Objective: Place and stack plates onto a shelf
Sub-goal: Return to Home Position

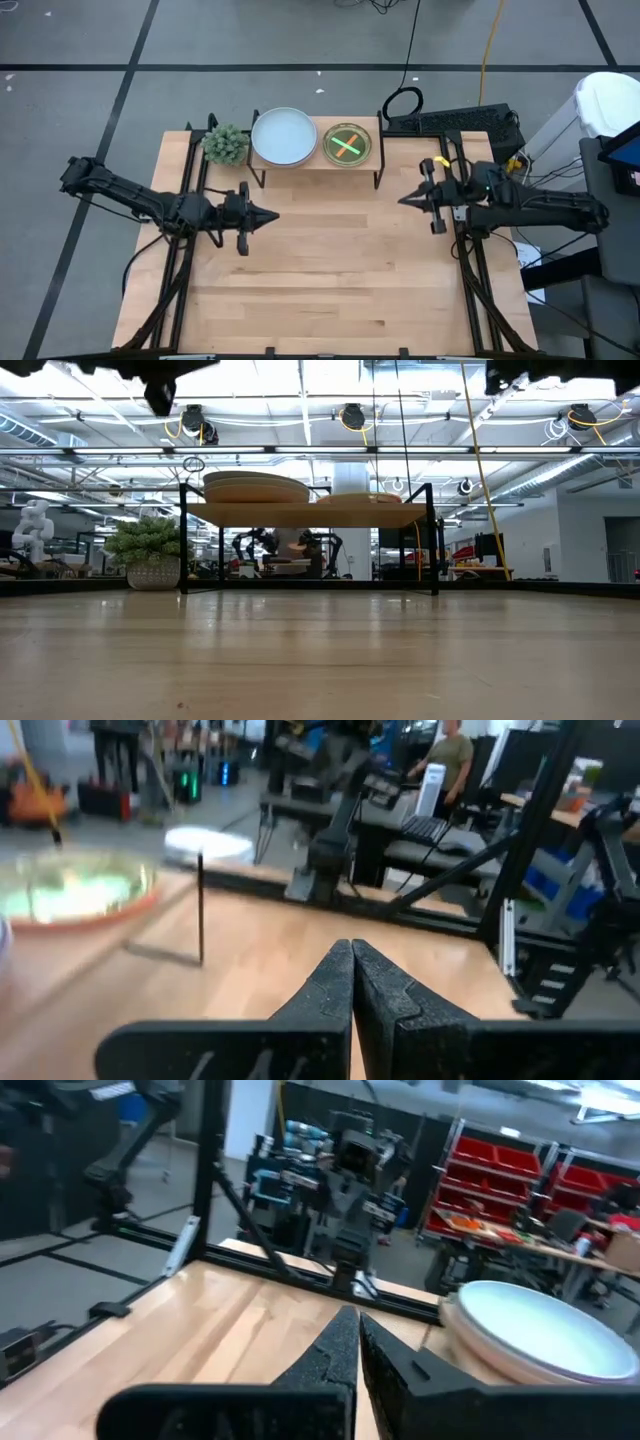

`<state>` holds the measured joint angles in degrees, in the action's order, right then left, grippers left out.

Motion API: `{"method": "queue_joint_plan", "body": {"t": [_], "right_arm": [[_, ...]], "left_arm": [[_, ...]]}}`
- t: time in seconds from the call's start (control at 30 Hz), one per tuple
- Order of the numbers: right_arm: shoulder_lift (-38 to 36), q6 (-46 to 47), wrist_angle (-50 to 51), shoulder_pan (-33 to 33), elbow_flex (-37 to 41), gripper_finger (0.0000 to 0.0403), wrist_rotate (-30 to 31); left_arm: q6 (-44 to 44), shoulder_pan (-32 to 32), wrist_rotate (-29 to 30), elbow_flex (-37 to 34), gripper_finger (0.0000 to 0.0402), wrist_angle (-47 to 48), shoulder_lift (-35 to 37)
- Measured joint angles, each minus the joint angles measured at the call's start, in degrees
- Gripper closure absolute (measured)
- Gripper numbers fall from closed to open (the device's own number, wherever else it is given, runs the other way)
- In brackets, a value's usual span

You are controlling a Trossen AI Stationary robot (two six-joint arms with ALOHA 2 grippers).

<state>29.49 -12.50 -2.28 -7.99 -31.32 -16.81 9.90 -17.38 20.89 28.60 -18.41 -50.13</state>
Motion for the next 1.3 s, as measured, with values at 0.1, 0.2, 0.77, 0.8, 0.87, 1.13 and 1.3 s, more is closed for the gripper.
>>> {"method": "queue_joint_plan", "body": {"t": [0.1, 0.2, 0.77, 0.8, 0.87, 1.13, 1.3], "right_arm": [[-2.7, -0.1, -0.2, 1.4, 3.7, 0.0403, 0.1], [-4.7, 1.8, -0.1, 2.0, 8.1, 0.0403, 0.2], [-7.1, 8.9, -20.0, 2.1, 28.0, 0.0403, 5.1], [-7.1, 9.3, -20.0, 2.1, 28.4, 0.0403, 5.0], [-7.1, 10.3, -21.1, 2.1, 29.2, 0.0403, 5.0], [-7.1, 10.8, -20.9, 2.1, 29.8, 0.0403, 5.0], [-7.1, 11.0, -19.6, 2.1, 29.8, 0.0403, 5.1]], "left_arm": [[3.9, 0.0, 0.2, -1.0, 0.0398, 4.6, 0.0], [6.2, 0.0, 0.3, -1.0, 0.0397, 10.2, 0.0], [8.8, 0.1, 7.6, -1.0, 0.0395, 27.7, -0.1], [7.6, 0.1, 8.4, -1.0, 0.0395, 27.3, -0.1], [4.0, 0.1, 8.8, -1.0, 0.0394, 27.2, 0.1], [-2.1, 0.1, 7.7, -7.4, 0.0394, 19.9, 5.2], [-2.3, 0.1, 7.6, -16.2, 0.0394, 8.5, 10.8]]}}
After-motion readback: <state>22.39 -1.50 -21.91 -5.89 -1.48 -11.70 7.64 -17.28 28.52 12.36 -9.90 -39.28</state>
